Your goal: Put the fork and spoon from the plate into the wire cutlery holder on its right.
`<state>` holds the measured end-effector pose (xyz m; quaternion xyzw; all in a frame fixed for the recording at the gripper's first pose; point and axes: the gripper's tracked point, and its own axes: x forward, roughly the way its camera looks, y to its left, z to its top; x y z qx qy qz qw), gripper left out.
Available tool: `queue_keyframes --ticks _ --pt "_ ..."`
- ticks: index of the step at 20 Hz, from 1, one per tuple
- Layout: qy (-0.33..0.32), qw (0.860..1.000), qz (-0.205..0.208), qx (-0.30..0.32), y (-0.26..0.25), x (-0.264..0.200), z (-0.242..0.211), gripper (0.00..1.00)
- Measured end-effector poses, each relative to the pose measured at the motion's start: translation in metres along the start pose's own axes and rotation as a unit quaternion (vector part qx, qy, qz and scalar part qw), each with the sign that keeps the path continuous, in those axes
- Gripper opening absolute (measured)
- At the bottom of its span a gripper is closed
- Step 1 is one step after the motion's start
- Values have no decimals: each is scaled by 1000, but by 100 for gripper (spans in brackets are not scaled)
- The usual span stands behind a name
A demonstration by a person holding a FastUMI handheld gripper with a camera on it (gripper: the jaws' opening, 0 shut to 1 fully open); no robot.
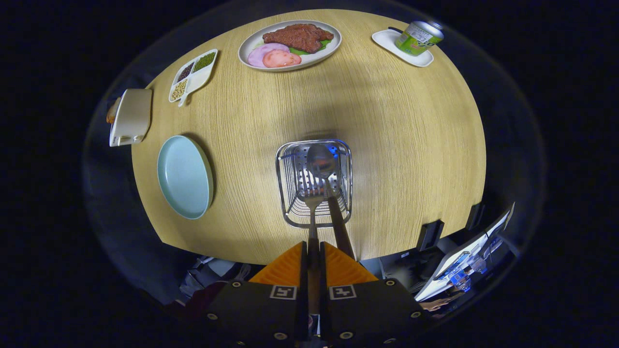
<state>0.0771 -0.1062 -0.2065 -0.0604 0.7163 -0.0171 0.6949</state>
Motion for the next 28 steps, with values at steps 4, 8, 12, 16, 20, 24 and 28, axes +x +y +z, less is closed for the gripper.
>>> queue_keyframes --ticks 4,8,12,16,20,24,28 --pt "-21 1000 0 -1 -3 -6 11 29" --pt "-49 999 8 3 -1 -18 23 60" --pt "-114 993 -3 -19 -6 -39 44 99" --pt "-225 974 21 -28 5 -84 67 99" --pt "-365 929 36 -51 12 -148 75 99" --pt "-479 875 57 -43 10 -199 64 99" --pt "-584 810 41 -20 -15 -231 52 99"
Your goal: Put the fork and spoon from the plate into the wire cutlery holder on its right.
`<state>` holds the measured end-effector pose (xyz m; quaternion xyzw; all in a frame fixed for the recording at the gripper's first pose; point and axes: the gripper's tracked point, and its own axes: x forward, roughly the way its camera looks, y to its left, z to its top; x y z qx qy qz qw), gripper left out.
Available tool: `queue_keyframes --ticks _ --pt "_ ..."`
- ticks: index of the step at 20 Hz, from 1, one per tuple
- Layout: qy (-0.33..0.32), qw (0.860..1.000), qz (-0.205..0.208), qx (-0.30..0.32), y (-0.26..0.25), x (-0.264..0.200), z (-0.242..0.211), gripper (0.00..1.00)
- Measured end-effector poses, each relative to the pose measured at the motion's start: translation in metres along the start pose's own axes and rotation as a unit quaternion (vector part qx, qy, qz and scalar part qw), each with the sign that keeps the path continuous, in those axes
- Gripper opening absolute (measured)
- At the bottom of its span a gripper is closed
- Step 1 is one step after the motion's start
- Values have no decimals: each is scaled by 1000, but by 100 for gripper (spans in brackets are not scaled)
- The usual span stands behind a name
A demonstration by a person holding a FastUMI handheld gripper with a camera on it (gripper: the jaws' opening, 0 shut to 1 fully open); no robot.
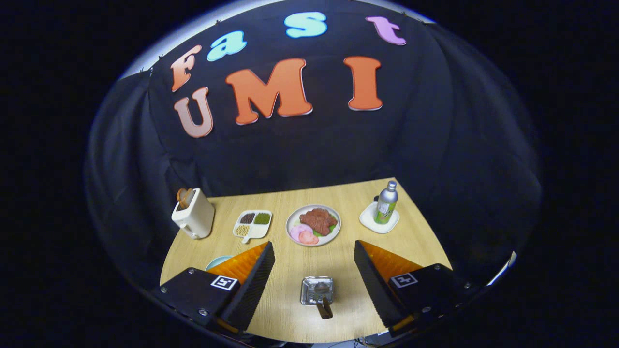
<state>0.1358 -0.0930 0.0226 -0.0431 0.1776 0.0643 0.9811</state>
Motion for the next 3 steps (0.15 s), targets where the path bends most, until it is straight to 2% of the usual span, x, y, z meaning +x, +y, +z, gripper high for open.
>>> queue_keyframes --ticks 3 --pt "-53 999 -4 8 -10 -17 5 99"
